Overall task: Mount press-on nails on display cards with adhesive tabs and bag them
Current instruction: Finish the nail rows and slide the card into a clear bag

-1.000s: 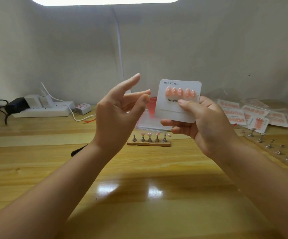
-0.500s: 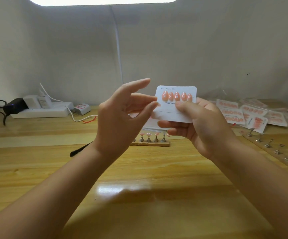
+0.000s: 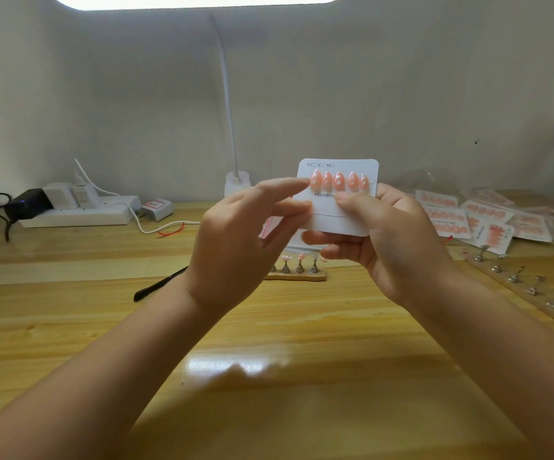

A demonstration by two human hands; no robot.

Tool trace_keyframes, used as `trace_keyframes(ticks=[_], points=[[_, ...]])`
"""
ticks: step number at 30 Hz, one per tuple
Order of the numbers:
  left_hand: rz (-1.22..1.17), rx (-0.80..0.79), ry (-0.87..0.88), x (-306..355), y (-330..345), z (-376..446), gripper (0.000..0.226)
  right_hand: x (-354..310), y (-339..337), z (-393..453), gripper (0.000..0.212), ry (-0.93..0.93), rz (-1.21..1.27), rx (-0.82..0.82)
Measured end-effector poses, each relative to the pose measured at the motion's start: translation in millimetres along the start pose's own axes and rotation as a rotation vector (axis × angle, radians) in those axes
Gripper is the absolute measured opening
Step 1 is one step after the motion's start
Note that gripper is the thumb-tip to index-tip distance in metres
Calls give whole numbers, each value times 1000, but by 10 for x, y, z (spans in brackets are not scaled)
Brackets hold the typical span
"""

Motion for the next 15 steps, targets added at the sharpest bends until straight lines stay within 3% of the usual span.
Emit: trace_keyframes(ticks=[11, 13, 15], points=[[64, -99, 144, 27, 110, -73, 23, 83, -46, 52, 12, 10, -9, 20], [13, -119, 80, 5, 120, -51, 23, 105, -62, 59, 12, 21, -12, 30], [-101, -92, -96, -90, 101, -7, 27, 123, -85, 66, 12, 36, -15, 45]])
Point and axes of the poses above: each hand's wrist, its own z-axis towards the middle knuckle, its own y-axis out of the palm, x = y × z, the point moved 9 cm from there along z, towards the middle knuckle, and after that the axes turned 4 degrees about x, right-handed, at the moved point
